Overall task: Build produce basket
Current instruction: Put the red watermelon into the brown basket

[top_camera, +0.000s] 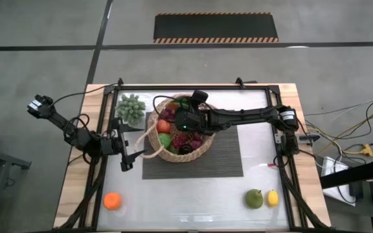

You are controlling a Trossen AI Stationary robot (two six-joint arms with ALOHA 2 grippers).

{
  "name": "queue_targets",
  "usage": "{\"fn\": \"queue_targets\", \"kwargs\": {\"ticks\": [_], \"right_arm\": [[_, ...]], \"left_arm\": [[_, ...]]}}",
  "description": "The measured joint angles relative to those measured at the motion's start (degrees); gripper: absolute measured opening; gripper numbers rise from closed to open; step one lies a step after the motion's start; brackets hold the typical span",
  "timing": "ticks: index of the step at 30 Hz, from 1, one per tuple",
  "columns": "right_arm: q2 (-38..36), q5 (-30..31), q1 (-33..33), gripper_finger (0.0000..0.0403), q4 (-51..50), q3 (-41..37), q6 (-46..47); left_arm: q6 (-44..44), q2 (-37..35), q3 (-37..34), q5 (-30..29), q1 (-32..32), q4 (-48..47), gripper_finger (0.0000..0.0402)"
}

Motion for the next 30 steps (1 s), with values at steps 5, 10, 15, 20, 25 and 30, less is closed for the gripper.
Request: {"fn": "queue_targets", "kwargs": {"ticks": [5, 10, 15, 20, 25, 30], "right_arm": [[0.0, 0.02, 0.06, 0.027, 0.0, 0.0, 0.15], [0.0, -0.9, 0.15, 0.0267, -0.25, 0.52, -0.52], [-0.04, -2.45, 0.13, 0.0246, -0.22, 0.45, -1.56], [-0.13, -2.66, 0.0, 0.0235, -0.49, 0.31, -0.25], [-0.13, -4.39, -0.22, 0.0265, -1.64, 0.28, 3.26], [-0.13, -4.42, -0.37, 0.0305, -1.91, 0.38, 4.16]], "left_arm": [[0.0, 0.0, 0.0, 0.0, 0.0, 0.0, 0.0315], [0.0, 0.0, 0.0, 0.0, 0.0, 0.0, 0.0315], [-0.04, 0.0, 0.0, 0.0, 0.0, 0.0, 0.0315], [-0.09, 0.01, 0.0, 0.0, 0.0, 0.0, 0.0315], [-0.13, 0.0, 0.0, 0.0, 0.0, 0.0, 0.0315], [-0.13, 0.0, 0.0, 0.0, 0.0, 0.0, 0.0315]]}}
